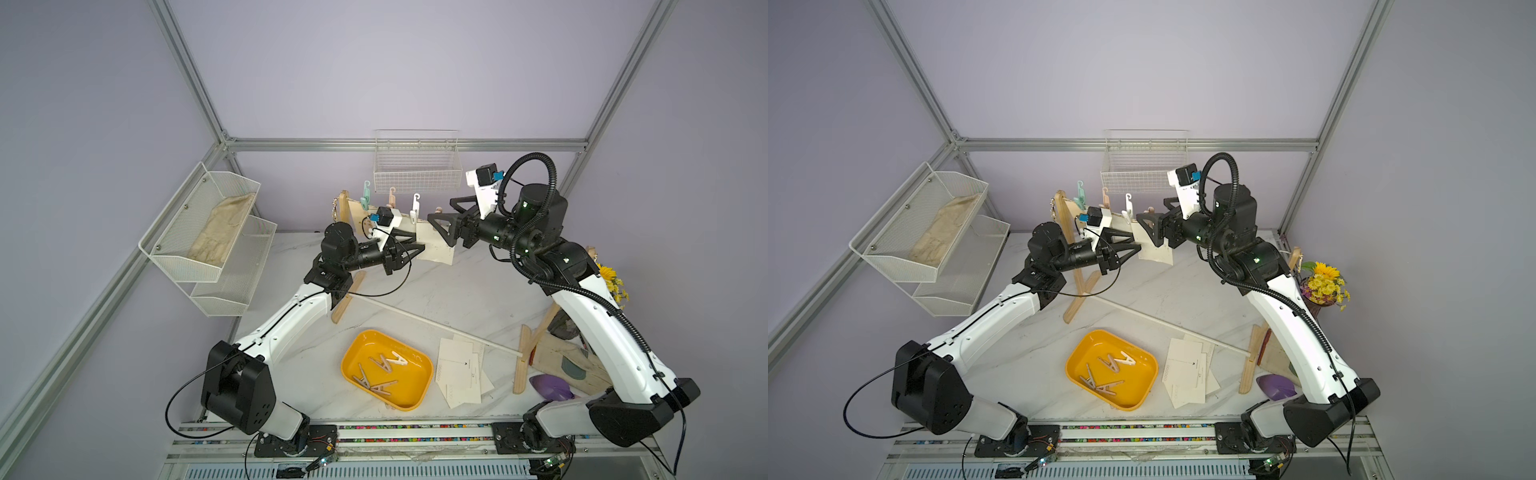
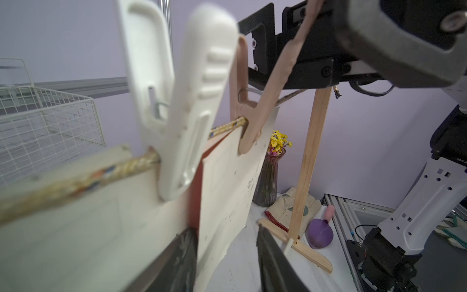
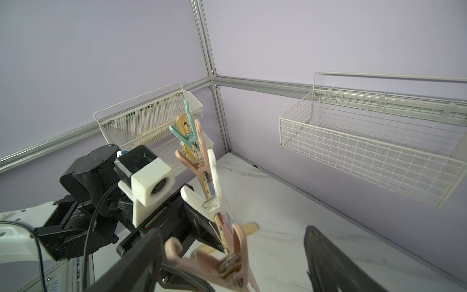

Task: Remove the postcards from the strings
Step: Pinch the postcard on the clothesline.

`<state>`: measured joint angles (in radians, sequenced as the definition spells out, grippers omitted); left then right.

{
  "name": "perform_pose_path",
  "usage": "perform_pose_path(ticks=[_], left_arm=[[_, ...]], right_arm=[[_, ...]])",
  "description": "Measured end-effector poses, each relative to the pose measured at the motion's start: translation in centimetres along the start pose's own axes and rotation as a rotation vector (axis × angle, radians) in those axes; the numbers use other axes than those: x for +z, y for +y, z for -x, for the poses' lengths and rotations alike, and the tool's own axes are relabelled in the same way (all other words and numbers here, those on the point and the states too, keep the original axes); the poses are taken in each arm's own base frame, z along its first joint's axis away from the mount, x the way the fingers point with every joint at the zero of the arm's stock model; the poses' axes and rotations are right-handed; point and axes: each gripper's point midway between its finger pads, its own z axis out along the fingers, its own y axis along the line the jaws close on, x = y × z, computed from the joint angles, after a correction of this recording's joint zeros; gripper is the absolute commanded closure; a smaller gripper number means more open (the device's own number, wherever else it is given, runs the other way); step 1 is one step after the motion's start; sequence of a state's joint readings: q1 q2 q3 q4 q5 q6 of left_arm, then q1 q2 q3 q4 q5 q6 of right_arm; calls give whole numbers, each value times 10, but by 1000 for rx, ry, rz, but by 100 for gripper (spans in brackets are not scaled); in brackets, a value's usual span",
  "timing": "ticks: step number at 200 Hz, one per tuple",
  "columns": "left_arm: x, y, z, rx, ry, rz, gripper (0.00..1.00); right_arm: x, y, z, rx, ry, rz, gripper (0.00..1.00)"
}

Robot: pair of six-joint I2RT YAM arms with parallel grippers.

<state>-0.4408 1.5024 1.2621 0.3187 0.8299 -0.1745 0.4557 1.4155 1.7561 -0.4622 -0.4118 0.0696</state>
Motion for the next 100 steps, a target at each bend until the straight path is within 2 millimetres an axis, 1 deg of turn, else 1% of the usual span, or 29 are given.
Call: perform_pose_path(ticks=[19, 33, 48, 72, 100], left_arm=[[1, 1, -3, -10, 8, -4, 69], [1, 0, -3, -12, 7, -6, 75], [1, 0, -3, -14, 7, -8, 79], [1, -1, -2, -13, 4, -11, 88], [3, -4, -1, -19, 1, -19, 96]], right_arm=[[6, -1, -10, 8, 40, 11, 17], [10, -1, -17, 14, 67, 23, 19], [12, 0, -22, 17, 87, 35, 23], [13, 2, -25, 13, 100, 54, 30], [13, 4, -26, 13, 103, 68, 40]])
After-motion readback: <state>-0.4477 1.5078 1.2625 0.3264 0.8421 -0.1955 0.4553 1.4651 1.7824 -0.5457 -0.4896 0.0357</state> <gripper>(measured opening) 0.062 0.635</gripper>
